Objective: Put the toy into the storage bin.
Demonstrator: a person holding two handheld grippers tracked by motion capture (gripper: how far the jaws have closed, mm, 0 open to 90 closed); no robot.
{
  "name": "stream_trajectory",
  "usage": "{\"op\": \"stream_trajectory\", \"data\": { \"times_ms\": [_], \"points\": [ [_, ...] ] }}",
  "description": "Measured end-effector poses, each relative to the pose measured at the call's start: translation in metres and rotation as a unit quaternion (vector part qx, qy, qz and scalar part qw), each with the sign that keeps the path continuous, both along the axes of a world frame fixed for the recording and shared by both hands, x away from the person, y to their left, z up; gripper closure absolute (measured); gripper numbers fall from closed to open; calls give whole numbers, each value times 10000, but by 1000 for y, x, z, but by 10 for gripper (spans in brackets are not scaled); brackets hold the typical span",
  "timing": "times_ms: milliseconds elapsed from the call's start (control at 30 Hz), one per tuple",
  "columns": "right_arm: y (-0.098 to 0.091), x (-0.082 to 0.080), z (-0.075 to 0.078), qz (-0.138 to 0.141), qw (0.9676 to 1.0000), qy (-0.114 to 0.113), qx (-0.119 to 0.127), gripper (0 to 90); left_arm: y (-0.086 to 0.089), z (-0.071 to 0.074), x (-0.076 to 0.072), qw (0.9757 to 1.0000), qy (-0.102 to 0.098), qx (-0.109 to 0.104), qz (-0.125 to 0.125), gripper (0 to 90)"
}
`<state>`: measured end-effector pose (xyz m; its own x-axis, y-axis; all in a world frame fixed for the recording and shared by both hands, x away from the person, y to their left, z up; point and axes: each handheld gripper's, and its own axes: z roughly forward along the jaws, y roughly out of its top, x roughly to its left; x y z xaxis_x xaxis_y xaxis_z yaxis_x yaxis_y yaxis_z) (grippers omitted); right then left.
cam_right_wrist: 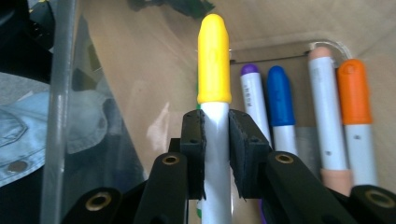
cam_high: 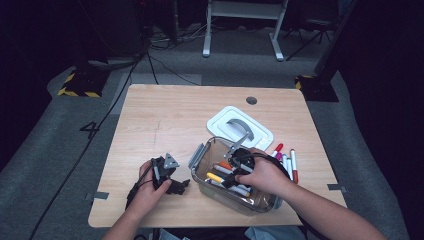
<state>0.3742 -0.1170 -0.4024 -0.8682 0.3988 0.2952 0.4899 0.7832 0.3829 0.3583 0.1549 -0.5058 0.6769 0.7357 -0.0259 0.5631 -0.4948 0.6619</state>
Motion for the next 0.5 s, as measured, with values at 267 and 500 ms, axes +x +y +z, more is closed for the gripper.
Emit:
{"op": "stream_trajectory", "data": {
  "times_ms": [267, 500],
  "points": [
    [15, -3, -20, 198, 9990, 218, -348, 769, 0, 0, 0, 10000, 1, 2, -6, 0],
    [22, -4, -32, 266, 9979, 364, -471, 768, 0, 0, 0, 10000, -8, 13, -20, 0]
  ]
}}
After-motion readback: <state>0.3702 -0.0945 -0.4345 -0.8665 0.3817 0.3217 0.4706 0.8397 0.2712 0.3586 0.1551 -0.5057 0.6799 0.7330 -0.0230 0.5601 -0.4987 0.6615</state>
